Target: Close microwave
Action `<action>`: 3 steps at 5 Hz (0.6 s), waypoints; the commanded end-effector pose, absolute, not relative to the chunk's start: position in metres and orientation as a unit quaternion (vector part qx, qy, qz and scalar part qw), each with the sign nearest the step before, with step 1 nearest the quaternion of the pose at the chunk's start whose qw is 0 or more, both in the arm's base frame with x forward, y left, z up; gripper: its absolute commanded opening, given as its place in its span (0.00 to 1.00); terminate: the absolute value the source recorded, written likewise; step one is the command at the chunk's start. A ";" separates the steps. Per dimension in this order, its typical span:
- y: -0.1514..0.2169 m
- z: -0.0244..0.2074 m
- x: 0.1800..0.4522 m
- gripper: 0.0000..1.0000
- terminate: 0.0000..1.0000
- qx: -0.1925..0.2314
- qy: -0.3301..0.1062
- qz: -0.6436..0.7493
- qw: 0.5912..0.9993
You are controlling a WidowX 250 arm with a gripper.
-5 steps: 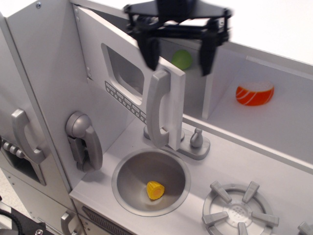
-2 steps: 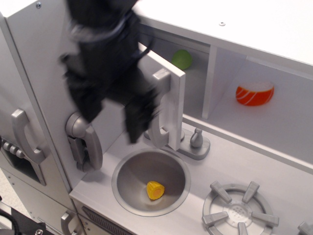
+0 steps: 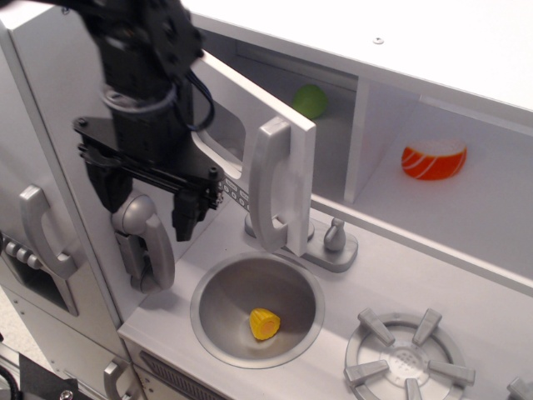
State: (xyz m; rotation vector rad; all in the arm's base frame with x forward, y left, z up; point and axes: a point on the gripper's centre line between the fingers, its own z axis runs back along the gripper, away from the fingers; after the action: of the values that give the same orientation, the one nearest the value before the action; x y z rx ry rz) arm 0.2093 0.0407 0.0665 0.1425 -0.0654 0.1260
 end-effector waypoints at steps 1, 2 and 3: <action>0.049 0.073 0.256 1.00 0.00 0.090 -0.087 0.095 0.988; 0.047 0.074 0.272 1.00 0.00 0.085 -0.096 0.103 0.986; 0.043 0.075 0.282 1.00 0.00 0.078 -0.099 0.110 0.986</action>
State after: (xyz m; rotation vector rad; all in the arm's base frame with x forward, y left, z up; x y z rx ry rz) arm 0.2820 0.0397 0.0575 0.1573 -0.1598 0.2272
